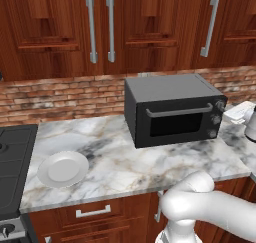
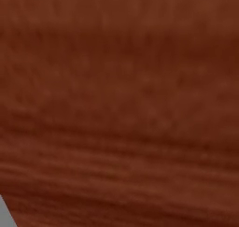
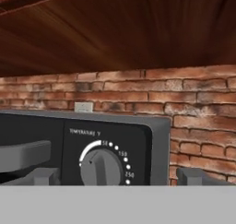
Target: Pull the toaster oven rack outwards. Pick up the baguette from the plate and place it on the toaster oven rack. Close the toaster oven door fully and set the temperature to the lowest setting.
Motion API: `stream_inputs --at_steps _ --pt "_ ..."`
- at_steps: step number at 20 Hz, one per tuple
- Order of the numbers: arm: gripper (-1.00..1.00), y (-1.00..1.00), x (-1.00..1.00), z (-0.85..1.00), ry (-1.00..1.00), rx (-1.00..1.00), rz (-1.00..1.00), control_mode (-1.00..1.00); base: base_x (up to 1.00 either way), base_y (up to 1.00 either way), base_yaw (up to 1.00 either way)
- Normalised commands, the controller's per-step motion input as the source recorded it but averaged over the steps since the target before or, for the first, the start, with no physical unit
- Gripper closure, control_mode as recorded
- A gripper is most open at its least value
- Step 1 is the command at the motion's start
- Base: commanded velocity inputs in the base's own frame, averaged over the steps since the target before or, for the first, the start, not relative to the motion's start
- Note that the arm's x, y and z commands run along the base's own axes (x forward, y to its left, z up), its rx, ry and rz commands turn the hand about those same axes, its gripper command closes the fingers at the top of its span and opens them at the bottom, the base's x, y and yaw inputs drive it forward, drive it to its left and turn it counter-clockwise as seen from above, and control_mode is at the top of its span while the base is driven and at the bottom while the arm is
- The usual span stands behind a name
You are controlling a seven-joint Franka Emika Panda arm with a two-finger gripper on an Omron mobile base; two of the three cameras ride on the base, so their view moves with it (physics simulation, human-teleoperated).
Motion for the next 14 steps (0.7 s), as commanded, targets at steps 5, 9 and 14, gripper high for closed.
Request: stream_inputs --at_steps 5,9,14 --pt "-1.0 0.02 0.07 0.0 0.0 -0.07 -0.14 -1.0 0.0 0.0 0.0" --pt "-1.0 0.08 0.0 0.0 -0.04 -0.09 -0.12 -1.0 0.0 0.0 0.0" --pt "-1.0 0.05 -0.05 -0.09 -0.07 -0.03 -0.01 -1.0 0.0 0.0 0.0"
